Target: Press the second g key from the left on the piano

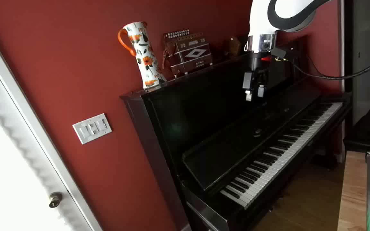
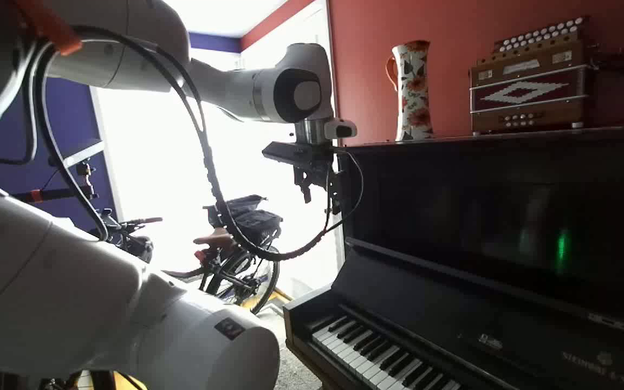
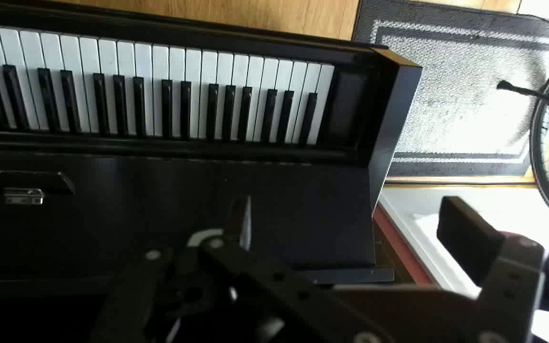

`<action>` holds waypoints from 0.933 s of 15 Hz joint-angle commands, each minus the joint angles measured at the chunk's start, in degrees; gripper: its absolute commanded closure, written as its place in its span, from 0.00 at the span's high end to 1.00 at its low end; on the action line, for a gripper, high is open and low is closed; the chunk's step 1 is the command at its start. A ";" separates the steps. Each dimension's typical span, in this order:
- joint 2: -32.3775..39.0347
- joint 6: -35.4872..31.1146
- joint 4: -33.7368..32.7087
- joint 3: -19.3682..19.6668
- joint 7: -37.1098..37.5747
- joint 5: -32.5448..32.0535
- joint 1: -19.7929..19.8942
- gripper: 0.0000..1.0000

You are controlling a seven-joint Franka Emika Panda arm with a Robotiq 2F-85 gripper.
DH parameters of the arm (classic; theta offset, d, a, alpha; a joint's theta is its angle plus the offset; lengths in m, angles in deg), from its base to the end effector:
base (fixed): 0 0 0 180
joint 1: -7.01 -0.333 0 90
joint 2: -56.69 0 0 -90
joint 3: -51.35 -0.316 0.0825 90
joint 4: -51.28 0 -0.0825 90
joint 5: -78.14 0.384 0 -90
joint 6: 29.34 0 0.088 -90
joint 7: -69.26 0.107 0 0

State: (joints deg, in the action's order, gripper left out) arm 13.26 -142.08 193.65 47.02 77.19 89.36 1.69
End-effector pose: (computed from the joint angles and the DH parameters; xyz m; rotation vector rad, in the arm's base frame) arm 0.3390 0.0750 0.5579 -2.9538 0.0567 -0.3238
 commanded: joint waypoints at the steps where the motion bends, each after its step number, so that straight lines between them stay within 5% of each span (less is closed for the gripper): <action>1: 0.02 0.16 -0.11 -0.30 -0.24 0.25 0.43 1.00; 6: 0.01 0.16 -0.11 -0.30 -0.24 0.25 0.43 1.00; 14: 17.26 -1.83 1.30 -2.58 6.33 -6.53 6.07 1.00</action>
State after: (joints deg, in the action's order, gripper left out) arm 23.38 -141.90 194.90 45.78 80.28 86.05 5.78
